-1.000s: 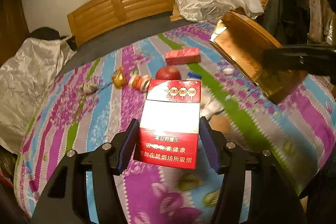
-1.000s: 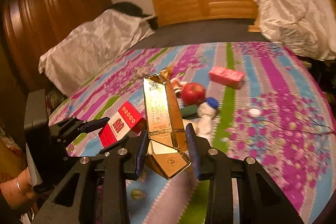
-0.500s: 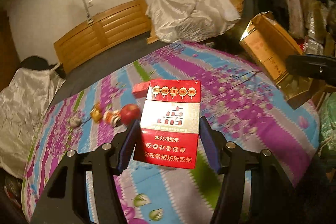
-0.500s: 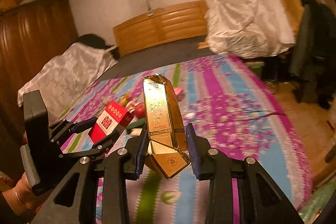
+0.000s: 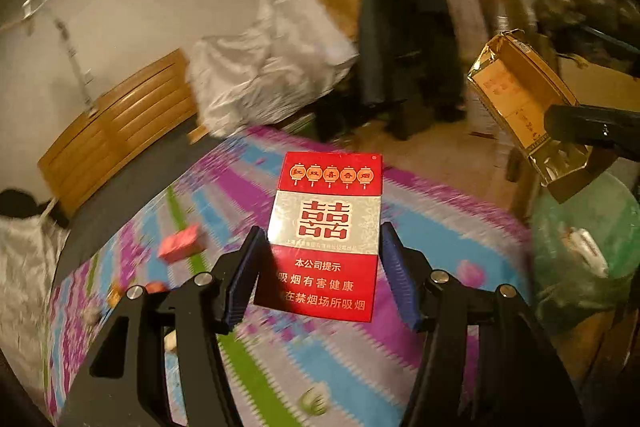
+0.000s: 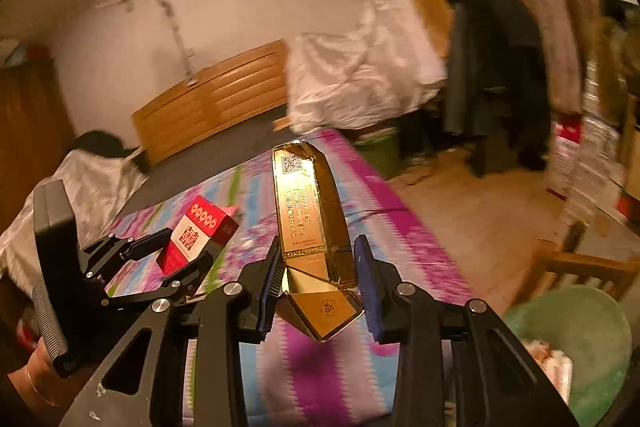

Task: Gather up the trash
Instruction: 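Carry the gold box and red-white pack over the green bin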

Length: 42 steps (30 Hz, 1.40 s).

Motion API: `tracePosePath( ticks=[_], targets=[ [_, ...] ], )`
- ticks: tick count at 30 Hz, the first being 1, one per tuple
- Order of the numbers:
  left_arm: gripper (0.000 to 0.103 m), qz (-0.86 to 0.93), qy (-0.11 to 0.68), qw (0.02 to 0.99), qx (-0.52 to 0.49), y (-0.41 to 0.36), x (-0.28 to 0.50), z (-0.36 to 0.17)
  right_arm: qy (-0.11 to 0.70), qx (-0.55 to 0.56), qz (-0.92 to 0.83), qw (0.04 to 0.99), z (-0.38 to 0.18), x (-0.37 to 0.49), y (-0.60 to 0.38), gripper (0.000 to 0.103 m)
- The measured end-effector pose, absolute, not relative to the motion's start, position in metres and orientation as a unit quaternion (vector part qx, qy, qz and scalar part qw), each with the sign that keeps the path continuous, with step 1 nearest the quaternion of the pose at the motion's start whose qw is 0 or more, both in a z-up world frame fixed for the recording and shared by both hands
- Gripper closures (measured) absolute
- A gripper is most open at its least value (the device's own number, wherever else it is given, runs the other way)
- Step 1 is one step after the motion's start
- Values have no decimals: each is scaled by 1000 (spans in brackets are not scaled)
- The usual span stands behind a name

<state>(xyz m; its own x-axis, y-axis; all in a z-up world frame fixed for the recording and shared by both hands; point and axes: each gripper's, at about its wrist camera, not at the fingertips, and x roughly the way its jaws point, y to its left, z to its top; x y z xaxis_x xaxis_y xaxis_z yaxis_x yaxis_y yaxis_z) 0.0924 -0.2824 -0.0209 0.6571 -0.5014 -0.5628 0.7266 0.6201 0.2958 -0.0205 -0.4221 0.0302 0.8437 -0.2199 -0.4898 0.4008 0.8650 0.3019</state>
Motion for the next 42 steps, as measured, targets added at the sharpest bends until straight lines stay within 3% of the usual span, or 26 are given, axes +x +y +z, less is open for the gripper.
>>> tracePosePath(
  ticks=[20,42],
  targets=[
    [47,-487,183,797,307,-432,-4,-27,168,254,-377,875,12,-221,-553,66],
    [47,-569,177,724,348,-498,-79,-51,194,255,-460,828,2,-271,-566,66]
  ],
)
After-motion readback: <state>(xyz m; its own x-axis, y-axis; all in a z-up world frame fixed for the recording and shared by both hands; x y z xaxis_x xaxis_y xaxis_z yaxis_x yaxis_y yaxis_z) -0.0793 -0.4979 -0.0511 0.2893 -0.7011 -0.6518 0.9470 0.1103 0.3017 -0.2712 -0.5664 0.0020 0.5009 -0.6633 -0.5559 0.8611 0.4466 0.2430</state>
